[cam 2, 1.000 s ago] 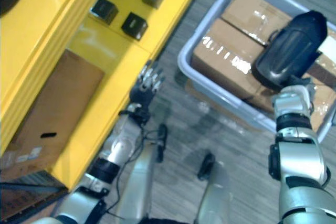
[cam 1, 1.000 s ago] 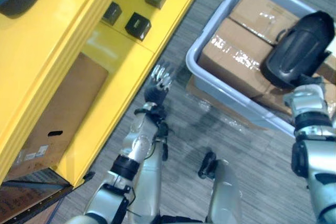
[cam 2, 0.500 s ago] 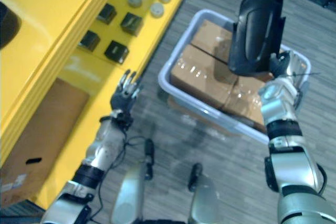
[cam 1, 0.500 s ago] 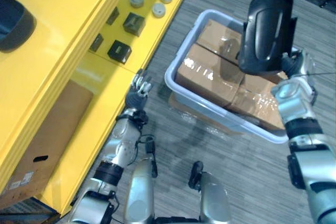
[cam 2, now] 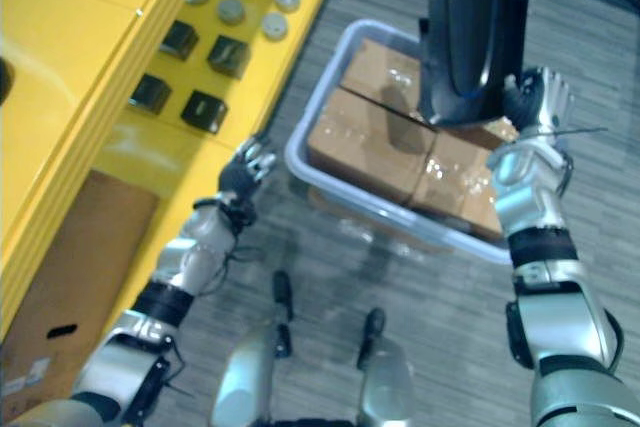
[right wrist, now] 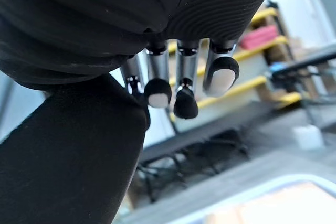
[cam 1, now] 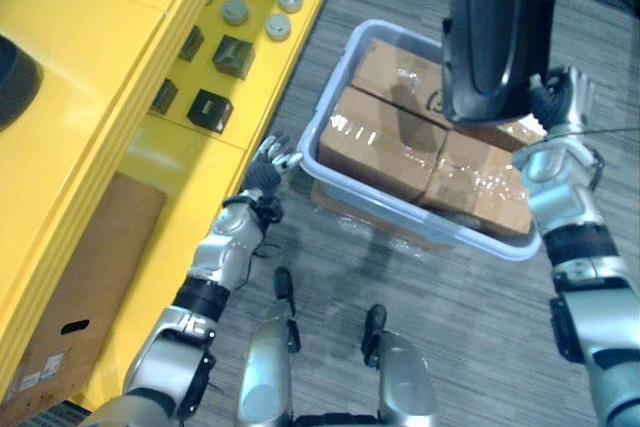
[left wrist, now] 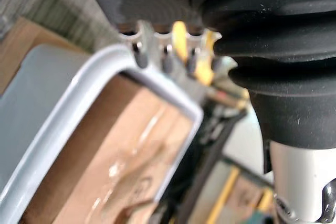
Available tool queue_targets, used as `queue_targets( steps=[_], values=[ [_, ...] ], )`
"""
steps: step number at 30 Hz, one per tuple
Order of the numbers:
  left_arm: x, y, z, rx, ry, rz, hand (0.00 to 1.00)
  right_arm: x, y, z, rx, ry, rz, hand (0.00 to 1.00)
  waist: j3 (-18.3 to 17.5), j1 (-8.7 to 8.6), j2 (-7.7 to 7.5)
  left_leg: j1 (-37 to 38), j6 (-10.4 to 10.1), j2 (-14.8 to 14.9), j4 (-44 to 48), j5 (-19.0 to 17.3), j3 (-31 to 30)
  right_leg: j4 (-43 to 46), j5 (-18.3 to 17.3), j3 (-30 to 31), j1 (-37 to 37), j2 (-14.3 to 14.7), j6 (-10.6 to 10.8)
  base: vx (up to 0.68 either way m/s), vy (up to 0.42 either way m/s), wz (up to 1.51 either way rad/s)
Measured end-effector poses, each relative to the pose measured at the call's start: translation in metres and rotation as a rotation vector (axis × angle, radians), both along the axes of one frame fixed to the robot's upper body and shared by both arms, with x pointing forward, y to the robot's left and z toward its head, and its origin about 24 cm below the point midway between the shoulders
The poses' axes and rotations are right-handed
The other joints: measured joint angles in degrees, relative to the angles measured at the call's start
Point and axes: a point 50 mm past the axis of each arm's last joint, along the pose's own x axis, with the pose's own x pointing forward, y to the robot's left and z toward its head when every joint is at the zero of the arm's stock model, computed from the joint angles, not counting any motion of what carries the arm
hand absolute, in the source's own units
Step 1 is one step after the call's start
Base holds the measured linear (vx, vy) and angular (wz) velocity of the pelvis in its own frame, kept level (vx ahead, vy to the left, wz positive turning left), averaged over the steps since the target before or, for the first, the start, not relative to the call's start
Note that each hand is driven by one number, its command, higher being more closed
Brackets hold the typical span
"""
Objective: Walk over and take plastic housings, then place them on the shelf
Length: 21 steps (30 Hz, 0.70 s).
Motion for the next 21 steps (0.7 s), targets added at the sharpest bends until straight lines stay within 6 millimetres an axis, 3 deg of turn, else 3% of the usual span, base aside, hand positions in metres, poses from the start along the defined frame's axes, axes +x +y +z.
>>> queue_targets(
  steps=[13,21],
  values=[
    [0.003,-0.026,0.006,0.09,0.011,-0.141,0.0,-0.01,0.026,-0.003,-0.099,-0.104,0.156,1.0,0.0,-1.51,0.01,5.0,-0.1,-1.1,-5.2,1.9,0.2,-1.8,0.2,0.1,3.3,-0.3,0.4,0.01,0.001,0.0],
    [-0.004,-0.053,0.001,0.111,0.014,-0.21,0.0,-0.014,0.065,-0.033,-0.121,-0.067,0.309,1.0,-0.1,-1.54,0.13,6.3,0.0,-1.7,-6.8,2.6,0.0,-2.9,0.6,0.0,4.6,-0.5,0.8,0.0,0.001,0.0]
  ],
)
